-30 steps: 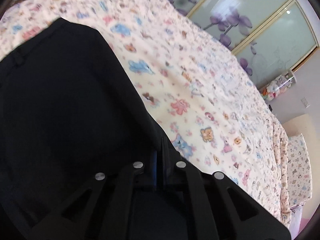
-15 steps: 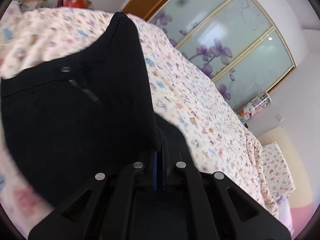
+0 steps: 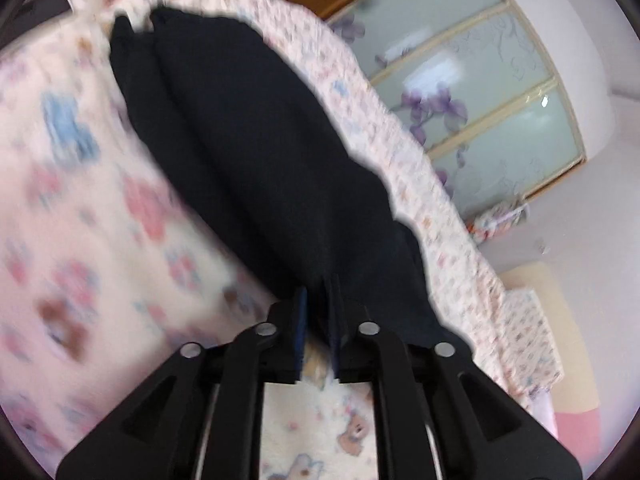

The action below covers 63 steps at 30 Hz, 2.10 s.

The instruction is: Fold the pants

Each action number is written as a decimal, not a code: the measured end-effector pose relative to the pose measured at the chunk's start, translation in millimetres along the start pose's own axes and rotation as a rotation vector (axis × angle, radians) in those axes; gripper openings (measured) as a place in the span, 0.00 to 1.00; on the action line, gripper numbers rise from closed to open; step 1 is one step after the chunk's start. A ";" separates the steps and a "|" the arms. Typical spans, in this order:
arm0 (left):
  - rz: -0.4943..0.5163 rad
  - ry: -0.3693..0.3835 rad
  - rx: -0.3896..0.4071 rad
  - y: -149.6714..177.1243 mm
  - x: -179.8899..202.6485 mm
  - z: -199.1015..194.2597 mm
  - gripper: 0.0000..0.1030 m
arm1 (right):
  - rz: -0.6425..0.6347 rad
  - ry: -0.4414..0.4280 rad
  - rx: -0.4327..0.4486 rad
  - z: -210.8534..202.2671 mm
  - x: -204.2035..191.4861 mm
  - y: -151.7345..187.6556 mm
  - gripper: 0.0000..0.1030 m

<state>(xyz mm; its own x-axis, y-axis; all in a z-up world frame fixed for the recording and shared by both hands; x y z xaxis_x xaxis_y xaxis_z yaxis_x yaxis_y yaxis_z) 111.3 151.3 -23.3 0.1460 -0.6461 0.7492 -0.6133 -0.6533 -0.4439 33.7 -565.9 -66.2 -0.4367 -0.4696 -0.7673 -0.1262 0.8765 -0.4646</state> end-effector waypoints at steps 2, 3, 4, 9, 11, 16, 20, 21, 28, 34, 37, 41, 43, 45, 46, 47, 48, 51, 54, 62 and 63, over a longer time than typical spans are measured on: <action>-0.022 0.019 0.075 -19.2 -3.6 -18.2 0.57 | 0.008 0.006 -0.005 1.0 3.6 2.0 0.05; -0.025 0.014 0.105 -27.7 -5.4 -24.2 0.66 | 0.012 0.006 -0.007 1.1 5.2 2.7 0.05; -0.030 0.001 0.115 -38.4 -8.3 -26.9 0.73 | 0.014 0.005 -0.009 1.2 6.4 3.1 0.05; -0.202 -0.043 -0.029 -76.6 -45.8 -0.7 0.66 | 0.012 0.002 -0.012 1.0 4.3 3.1 0.05; -0.261 -0.036 -0.033 -83.0 -60.3 4.3 0.60 | 0.010 -0.003 -0.013 0.4 3.8 2.9 0.05; -0.296 -0.047 0.003 -104.1 -64.9 15.7 0.60 | -0.010 -0.008 -0.020 0.5 -2.1 0.0 0.05; -0.315 -0.090 0.001 -120.0 -69.2 30.7 0.34 | -0.021 0.007 -0.026 5.8 -6.6 -2.5 0.05; -0.320 -0.102 0.002 -120.4 -73.0 31.4 0.17 | -0.023 0.018 -0.031 9.0 -7.8 -3.9 0.05; -0.153 -0.082 0.138 -96.5 -63.1 -10.6 0.05 | -0.233 -0.097 0.104 -9.5 -58.2 -23.2 0.05; -0.123 -0.124 0.159 -68.5 -85.7 -6.5 0.08 | -0.044 0.127 -0.053 9.6 21.4 -6.2 0.05; -0.091 -0.132 0.169 -70.7 -78.5 -3.0 0.14 | -0.038 0.135 -0.080 6.8 30.3 0.7 0.06; -0.054 -0.081 0.171 -72.2 -75.3 0.0 0.34 | -0.036 0.189 -0.115 -3.7 20.9 -1.6 0.19; -0.012 -0.062 0.181 -68.1 -69.9 -2.2 0.46 | -0.030 0.205 -0.037 -21.8 11.9 -4.9 0.21; 0.045 -0.045 0.192 -67.6 -61.3 0.4 0.60 | -0.091 0.205 0.030 -34.1 -8.6 -5.5 0.26; 0.066 -0.044 0.197 -66.6 -57.8 0.7 0.67 | -0.178 0.193 0.047 -34.9 -30.3 -3.1 0.35; 0.080 -0.039 0.202 -65.6 -55.1 1.3 0.72 | -0.252 0.177 0.045 -33.2 -48.9 1.1 0.43; 0.090 -0.034 0.208 -64.4 -53.0 1.7 0.74 | -0.338 0.140 0.033 -27.8 -70.2 7.2 0.60; 0.092 0.001 0.222 -63.3 -53.7 1.9 0.78 | -0.664 -0.069 -0.148 8.5 -145.5 48.8 0.65; 0.079 0.070 0.240 -61.5 -58.7 -1.5 0.81 | -0.964 -0.219 -0.434 65.2 -210.5 118.2 0.65; 0.080 0.183 0.268 -58.0 -67.8 -5.3 0.84 | -1.355 -0.155 -0.754 162.2 -250.3 196.4 0.59; 0.083 0.185 0.267 -57.9 -68.0 -4.6 0.84 | -1.389 -0.125 -0.774 169.0 -248.2 197.9 0.59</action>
<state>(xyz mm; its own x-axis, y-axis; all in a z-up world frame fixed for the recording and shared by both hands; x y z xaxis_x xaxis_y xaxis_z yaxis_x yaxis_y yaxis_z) 133.4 234.8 -46.3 -0.0546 -0.6344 0.7710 -0.3886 -0.6978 -0.6017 267.7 -293.8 -42.4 0.4656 -0.8850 -0.0063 -0.7647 -0.3987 -0.5063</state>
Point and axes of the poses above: each gripper's, at about its wrist camera, not at the fingertips, and z roughly the way its jaws point, x to its right, y to its underside, the point moved 1 cm from there along z, roughly the way its jaws point, and after that the axes turned 1 degree about -x, right-handed, at the moved point
